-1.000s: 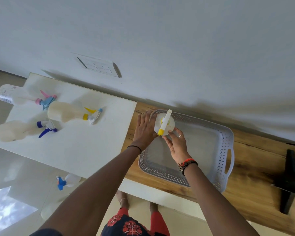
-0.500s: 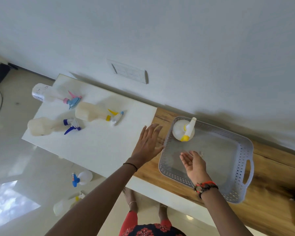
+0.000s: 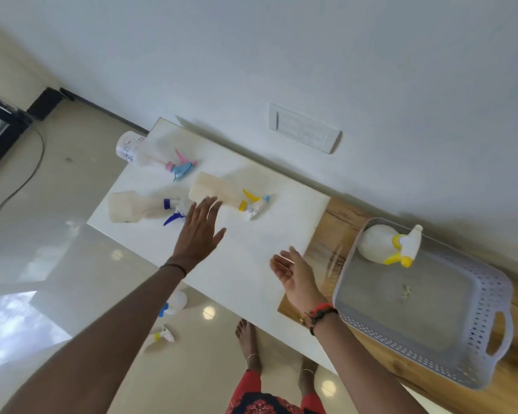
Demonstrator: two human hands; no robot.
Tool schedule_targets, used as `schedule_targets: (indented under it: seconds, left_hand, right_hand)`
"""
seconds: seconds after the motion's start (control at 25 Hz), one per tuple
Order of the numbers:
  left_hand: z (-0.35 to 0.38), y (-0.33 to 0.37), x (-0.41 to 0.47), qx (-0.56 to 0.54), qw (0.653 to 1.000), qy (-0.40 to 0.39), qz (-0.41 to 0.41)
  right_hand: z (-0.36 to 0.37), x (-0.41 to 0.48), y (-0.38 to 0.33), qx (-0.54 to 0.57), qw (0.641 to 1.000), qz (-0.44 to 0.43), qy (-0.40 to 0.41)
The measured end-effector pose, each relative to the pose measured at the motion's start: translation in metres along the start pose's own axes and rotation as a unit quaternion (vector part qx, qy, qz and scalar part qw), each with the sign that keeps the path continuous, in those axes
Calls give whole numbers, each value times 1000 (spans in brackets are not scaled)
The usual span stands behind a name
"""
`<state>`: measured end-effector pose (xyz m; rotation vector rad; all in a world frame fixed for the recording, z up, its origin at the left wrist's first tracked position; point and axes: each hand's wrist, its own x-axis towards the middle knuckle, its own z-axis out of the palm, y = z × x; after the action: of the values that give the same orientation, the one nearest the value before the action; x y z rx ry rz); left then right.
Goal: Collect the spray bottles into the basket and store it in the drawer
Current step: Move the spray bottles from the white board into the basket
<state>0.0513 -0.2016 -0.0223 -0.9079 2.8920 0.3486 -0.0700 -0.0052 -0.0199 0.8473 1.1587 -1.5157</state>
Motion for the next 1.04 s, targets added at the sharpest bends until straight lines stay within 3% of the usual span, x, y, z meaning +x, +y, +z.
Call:
schedule_targets:
  seconds: [0.24,0.48,0.6,0.8,0.92,1.04]
  left_hand:
    - [-9,-56,65,123,986,-93,59]
    - [6,-67,113,230,953,-175,93]
    - [18,-68,112,232,955,-167,83]
    - [27,-63,110,156,979,-121,58]
    - [28,-58,96,12,994,-109,23]
    - [28,-48,72,-147,986,-82,-11]
  right_hand:
    - [111,56,36,-166,985,11,-38]
    - [169,97,38,-192,980,-7,-51]
    - [172,109,37,-183,981,-6,-57]
    - [162,114,37,-214,976,-14,-44]
    - [148,106,36,-210,976,-14,-55]
    - [125,91,33,-196,978,-14,-67]
